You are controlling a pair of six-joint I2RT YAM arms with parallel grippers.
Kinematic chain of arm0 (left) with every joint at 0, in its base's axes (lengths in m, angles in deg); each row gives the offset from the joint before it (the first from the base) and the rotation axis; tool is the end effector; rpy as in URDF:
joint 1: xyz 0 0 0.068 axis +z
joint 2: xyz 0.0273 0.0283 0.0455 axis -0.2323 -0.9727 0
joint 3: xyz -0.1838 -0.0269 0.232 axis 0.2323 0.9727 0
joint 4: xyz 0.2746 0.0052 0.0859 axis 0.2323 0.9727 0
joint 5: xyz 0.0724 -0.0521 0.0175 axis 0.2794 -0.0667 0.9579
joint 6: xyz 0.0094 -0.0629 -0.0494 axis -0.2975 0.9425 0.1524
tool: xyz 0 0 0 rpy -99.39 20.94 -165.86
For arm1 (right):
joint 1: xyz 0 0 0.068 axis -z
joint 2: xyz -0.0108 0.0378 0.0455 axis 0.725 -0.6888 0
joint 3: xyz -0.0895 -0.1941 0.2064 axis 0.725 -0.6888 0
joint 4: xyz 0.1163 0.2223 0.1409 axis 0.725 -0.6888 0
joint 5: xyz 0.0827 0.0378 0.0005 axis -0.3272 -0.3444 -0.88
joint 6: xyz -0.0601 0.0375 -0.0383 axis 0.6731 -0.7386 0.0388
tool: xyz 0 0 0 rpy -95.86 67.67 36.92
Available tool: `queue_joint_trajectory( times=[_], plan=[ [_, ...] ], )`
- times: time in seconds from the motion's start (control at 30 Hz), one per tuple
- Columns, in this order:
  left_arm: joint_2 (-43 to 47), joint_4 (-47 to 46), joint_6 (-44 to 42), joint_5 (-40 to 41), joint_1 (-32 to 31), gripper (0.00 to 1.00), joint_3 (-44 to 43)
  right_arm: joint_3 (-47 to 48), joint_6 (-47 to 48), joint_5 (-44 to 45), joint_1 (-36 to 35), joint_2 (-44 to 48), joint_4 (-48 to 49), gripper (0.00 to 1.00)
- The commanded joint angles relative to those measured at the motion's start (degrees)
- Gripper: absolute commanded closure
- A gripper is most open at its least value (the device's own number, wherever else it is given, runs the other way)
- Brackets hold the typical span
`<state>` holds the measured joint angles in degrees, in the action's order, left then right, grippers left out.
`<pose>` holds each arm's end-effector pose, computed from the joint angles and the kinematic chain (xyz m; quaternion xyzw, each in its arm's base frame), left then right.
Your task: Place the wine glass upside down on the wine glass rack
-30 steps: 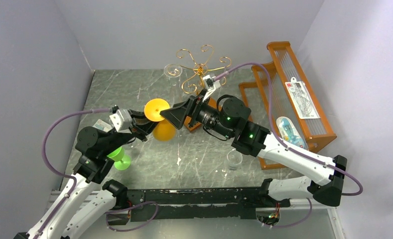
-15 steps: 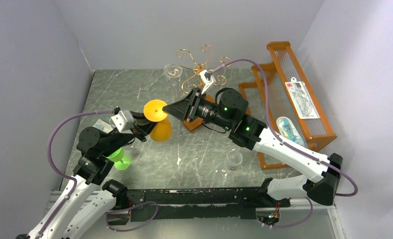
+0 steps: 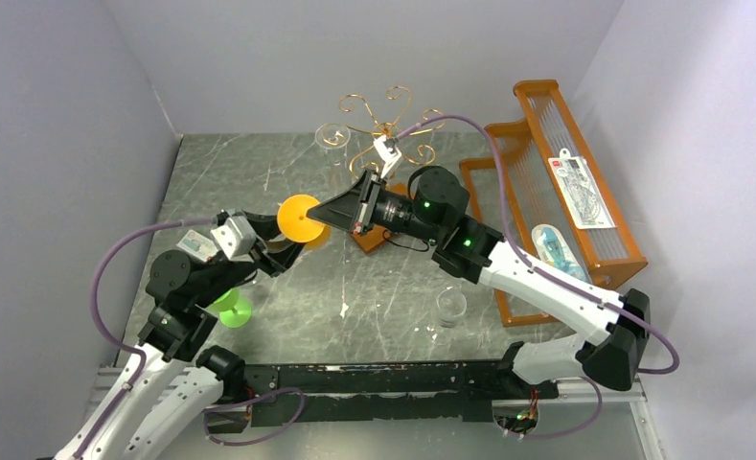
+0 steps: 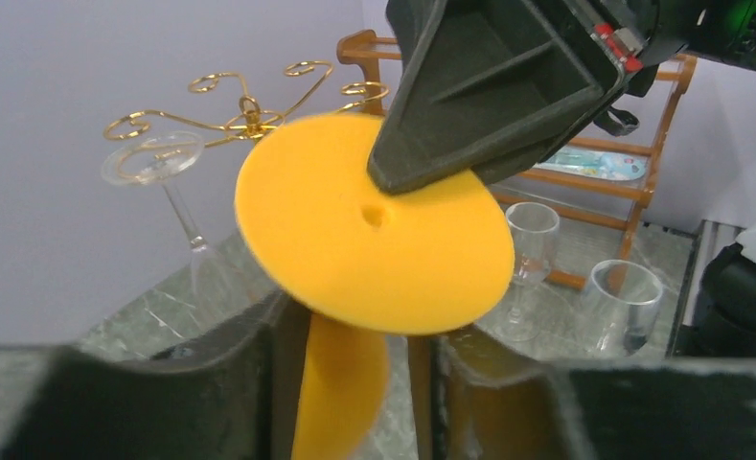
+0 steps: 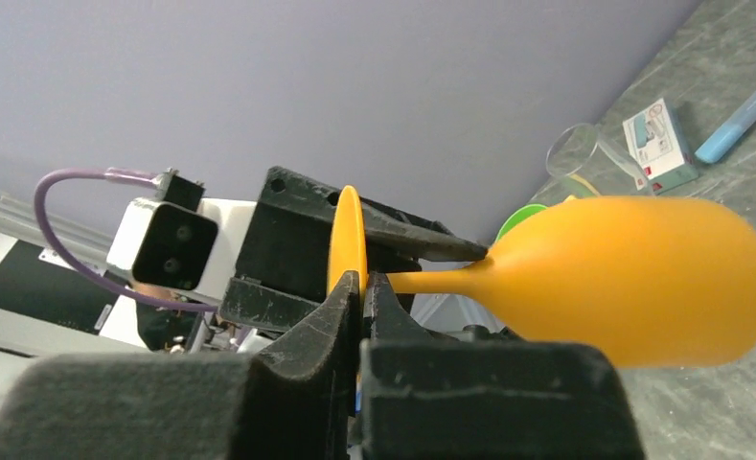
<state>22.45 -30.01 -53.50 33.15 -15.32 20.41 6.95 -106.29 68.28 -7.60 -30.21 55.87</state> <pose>0.1323 -0.1059 0.3937 0.3076 0.5340 -0.3255 0.7171 0.1986 0.3086 0.4383 -0.0985 0.6745 0.6510 0.3340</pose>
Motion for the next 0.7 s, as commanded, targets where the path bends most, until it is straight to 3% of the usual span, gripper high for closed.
queue_joint_trajectory(
  times=[0.0,0.07,0.17,0.3,0.67],
  plan=[
    [1.8,-1.6,4.2,-0.2,-0.3,0.45,0.4,-2.2,3.8,4.0,0.8,2.5,-3.9,1.0],
    [2.1,0.2,6.0,0.1,-0.2,0.32,0.3,-2.3,4.4,5.6,1.7,3.6,-6.1,1.0],
    [2.0,3.5,7.7,-1.2,-0.2,0.24,-0.9,-1.8,6.1,7.3,3.1,4.7,-11.2,1.0],
    [1.7,6.3,8.8,-1.8,-0.3,0.22,-2.4,-2.9,6.3,7.9,5.4,6.6,-16.0,1.0],
    [0.0,5.1,18.0,8.6,-0.2,0.21,-4.9,-1.0,8.6,16.8,12.3,7.9,-20.7,1.0]
  ],
)
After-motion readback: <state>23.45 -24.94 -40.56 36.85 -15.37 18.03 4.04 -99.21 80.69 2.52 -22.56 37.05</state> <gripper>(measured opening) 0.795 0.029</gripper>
